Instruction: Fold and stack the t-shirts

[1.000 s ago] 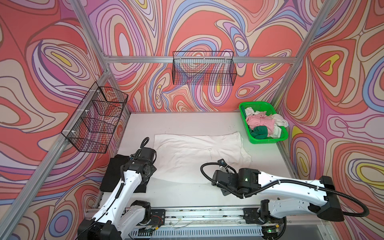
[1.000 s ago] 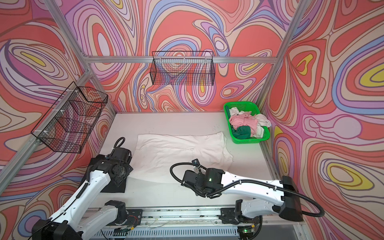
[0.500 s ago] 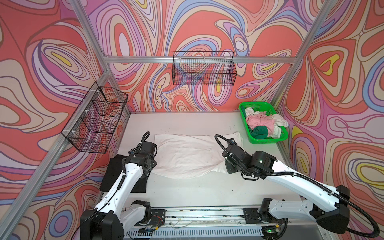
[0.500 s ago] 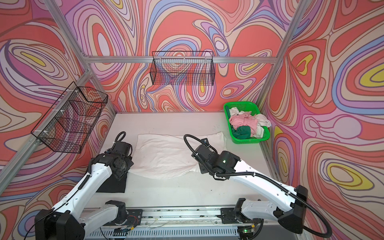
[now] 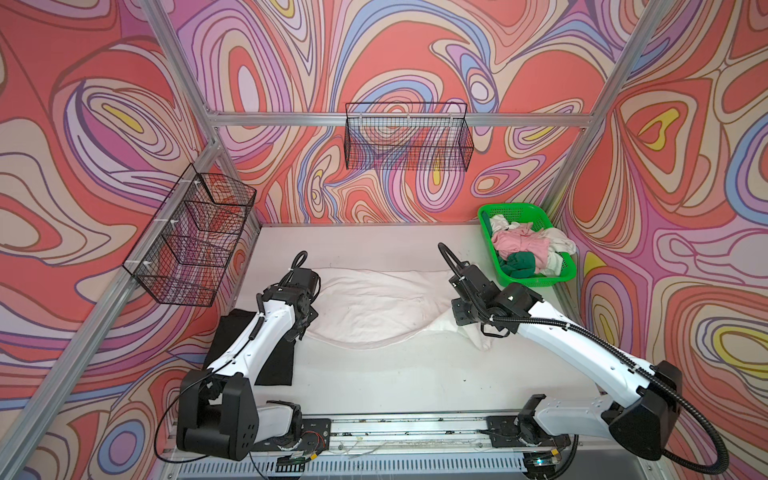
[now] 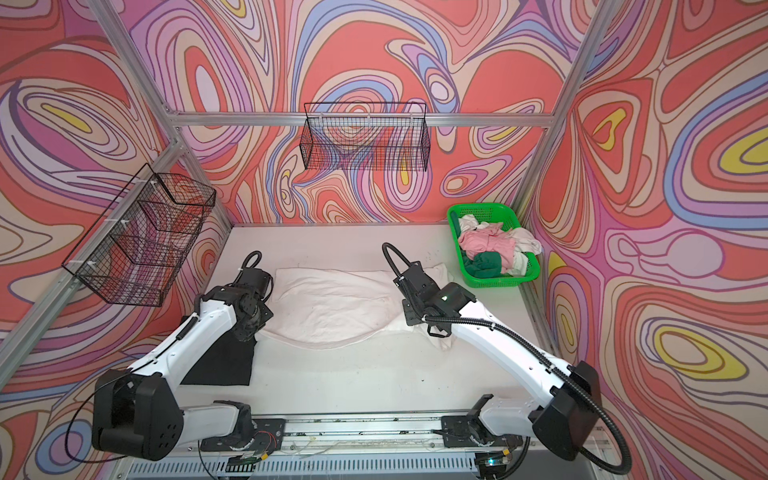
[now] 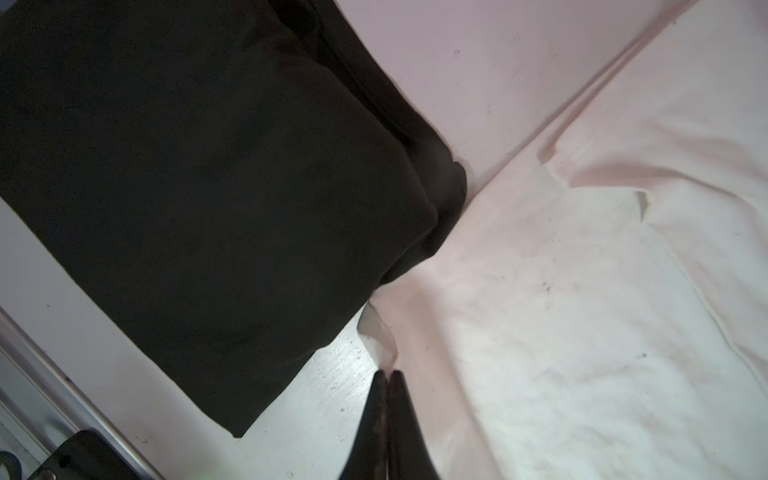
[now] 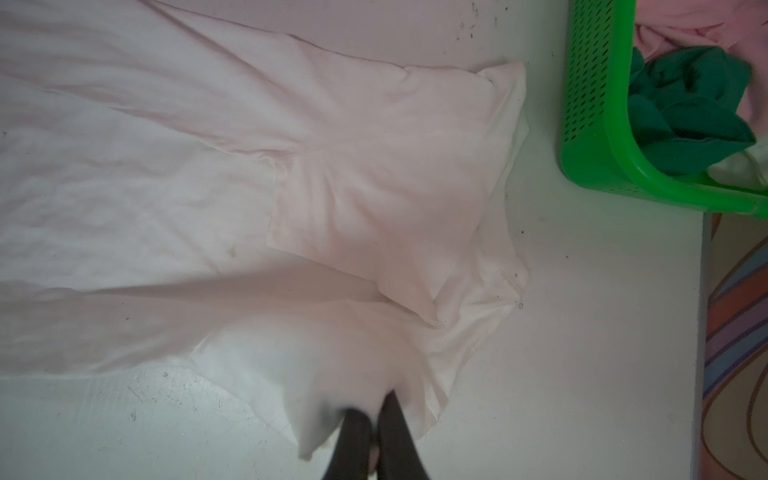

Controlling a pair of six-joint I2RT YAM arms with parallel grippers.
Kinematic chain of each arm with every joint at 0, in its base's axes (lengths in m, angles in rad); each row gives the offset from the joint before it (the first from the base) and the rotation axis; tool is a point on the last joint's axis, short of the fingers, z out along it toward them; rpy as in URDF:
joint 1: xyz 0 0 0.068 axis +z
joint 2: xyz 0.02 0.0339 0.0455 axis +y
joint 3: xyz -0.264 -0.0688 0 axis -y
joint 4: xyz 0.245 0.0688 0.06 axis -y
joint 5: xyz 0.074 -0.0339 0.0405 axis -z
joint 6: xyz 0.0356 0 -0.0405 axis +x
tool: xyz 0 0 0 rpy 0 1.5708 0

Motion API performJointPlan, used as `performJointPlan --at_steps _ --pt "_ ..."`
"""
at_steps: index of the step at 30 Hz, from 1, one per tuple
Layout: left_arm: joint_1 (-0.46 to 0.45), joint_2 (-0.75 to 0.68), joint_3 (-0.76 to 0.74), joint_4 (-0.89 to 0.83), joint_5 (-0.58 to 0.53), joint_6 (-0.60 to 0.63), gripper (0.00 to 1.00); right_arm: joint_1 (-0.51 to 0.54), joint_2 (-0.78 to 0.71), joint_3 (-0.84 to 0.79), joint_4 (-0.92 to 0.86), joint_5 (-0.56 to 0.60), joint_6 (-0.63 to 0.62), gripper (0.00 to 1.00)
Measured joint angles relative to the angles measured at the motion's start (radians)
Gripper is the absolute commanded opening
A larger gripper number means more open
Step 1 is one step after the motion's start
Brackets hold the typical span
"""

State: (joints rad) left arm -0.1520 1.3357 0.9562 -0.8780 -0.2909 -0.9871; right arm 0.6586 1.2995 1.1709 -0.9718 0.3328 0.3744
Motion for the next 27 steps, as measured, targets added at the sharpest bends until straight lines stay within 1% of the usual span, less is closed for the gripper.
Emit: performJointPlan --at_steps 3,7,14,21,27 --pt "0.000 0.055 0.040 0.008 -0.006 0.008 0.00 -0.046 0.024 0.016 0.019 -0.007 -0.023 0.00" --pt "0.000 0.123 0.076 0.012 -0.006 0.016 0.00 -0.081 0.056 0.037 0.047 -0.022 -0.048 0.00" --pt "0.000 0.202 0.129 0.014 -0.007 0.017 0.00 -0.117 0.114 0.056 0.078 -0.033 -0.074 0.00" --pt "0.001 0.297 0.228 0.014 -0.018 0.019 0.00 -0.149 0.157 0.064 0.089 -0.026 -0.086 0.00" --pt "0.001 0.342 0.238 0.014 -0.029 0.023 0.00 -0.167 0.186 0.099 0.098 -0.016 -0.093 0.00"
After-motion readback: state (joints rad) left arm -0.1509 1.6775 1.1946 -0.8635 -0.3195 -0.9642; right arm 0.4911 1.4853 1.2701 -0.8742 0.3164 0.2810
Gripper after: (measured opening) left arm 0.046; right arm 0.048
